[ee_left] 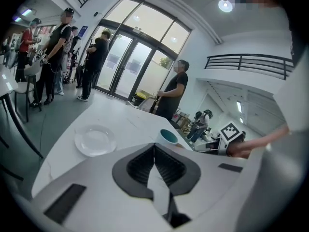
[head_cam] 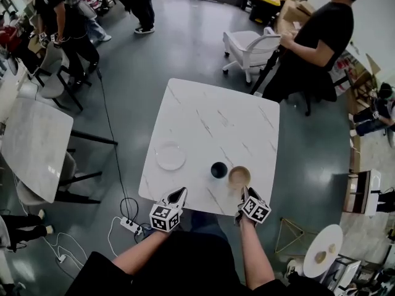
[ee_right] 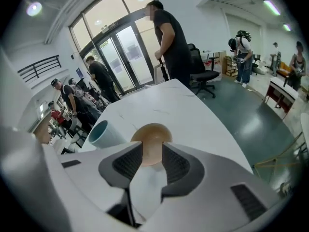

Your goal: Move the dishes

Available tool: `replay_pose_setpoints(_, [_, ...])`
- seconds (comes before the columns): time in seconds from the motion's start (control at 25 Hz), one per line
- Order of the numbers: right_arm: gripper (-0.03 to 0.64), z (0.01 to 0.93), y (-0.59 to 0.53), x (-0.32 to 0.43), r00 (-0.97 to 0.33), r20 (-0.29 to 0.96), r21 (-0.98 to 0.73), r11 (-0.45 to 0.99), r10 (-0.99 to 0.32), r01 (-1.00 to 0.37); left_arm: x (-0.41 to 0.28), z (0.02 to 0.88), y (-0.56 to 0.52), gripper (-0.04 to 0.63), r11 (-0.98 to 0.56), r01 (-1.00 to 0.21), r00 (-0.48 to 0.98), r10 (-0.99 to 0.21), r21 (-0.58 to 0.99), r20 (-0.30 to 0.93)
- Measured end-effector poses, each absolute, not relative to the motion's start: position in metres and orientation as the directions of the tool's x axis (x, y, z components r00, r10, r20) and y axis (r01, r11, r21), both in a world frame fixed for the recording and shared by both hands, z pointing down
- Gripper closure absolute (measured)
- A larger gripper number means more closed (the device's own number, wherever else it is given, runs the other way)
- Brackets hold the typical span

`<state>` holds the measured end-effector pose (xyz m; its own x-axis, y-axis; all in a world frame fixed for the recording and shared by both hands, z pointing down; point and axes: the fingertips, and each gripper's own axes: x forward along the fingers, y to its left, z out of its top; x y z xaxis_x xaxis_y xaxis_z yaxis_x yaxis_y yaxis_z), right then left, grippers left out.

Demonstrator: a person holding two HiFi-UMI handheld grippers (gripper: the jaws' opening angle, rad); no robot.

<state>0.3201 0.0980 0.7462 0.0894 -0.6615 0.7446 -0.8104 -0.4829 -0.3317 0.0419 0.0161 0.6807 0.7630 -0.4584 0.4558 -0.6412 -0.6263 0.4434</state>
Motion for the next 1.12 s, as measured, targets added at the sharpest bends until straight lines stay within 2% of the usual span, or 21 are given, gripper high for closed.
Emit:
replay_pose_setpoints(0.24, [0.516,0.727,0.12,0.246,0.177,0.735,-0.277,-0.528,-0.654,-0.802,-0.036,0.676,-0.003,0.578,-0.637,-0.625,0.775,-0.442,0.451,0.451])
replay_pose_setpoints(0.44, [0.6,0.734,0.114,0.164,0.125,0.727,-0.297,-0.474,-0.675,-0.829,-0.093,0.668,-0.018,0.578,-0.593,-0.625,0.78,-0.466,0.507,0.417])
replay_pose_setpoints(0.76, [0.6,0.731,0.036,0.051,-0.096,0.716,-0.378,-0.268,-0.691,-0.886,-0.136,0.681,-0.047,0.578,-0.508,-0.675,0.737,-0.506,0.535,0.448])
replay_pose_setpoints(0.92, [0.598,0.734,-0.011,0.04,-0.155,0.703,-0.385,-0.188,-0.695,-0.903,-0.129,0.692,-0.079,0.578,-0.518,-0.688,0.725,-0.509,0.508,0.463])
replay_pose_setpoints(1.04, [0.595,0.743,-0.043,0.046,-0.177,0.706,-0.392,-0.17,-0.685,-0.904,-0.108,0.702,-0.099,0.577,-0.553,-0.651,0.759,-0.449,0.52,0.472])
replay_pose_setpoints(1.12, [0.56,0.75,-0.059,0.055,-0.177,0.712,-0.389,-0.171,-0.68,-0.905,-0.096,0.711,-0.11,0.577,-0.562,-0.643,0.764,-0.418,0.52,0.492])
